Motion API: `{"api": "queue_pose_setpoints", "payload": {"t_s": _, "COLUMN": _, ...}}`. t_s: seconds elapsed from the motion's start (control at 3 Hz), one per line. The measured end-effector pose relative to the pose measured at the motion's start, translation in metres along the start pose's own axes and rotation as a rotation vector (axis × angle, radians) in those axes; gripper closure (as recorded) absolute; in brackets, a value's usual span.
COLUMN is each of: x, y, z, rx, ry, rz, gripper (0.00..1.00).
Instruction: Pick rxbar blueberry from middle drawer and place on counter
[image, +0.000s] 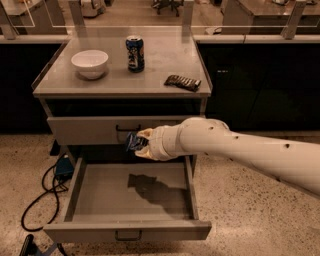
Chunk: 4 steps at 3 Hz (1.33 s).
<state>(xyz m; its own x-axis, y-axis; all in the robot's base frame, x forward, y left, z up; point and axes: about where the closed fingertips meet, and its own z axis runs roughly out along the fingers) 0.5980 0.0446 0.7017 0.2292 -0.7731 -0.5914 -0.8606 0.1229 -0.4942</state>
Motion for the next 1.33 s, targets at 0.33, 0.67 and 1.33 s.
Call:
{"api": "queue_pose_setpoints", "payload": {"t_s": 0.33, "x": -0.005, "y": -0.04, "z": -0.011, "rx": 0.027, "ry": -0.012, "rz": -0.032, "gripper": 1.0}}
{"api": "queue_pose_setpoints", "payload": {"t_s": 0.67, "x": -0.019, "y": -0.112, "z": -0.035, "rx": 0.073, "ry": -0.007, "rz": -0.057, "gripper": 1.0}}
{"api": "queue_pose_setpoints", "payload": {"t_s": 1.33, "x": -0.045, "y": -0.243, "z": -0.093, "rx": 0.222, "ry": 0.061, "rz": -0.087, "gripper": 1.0}}
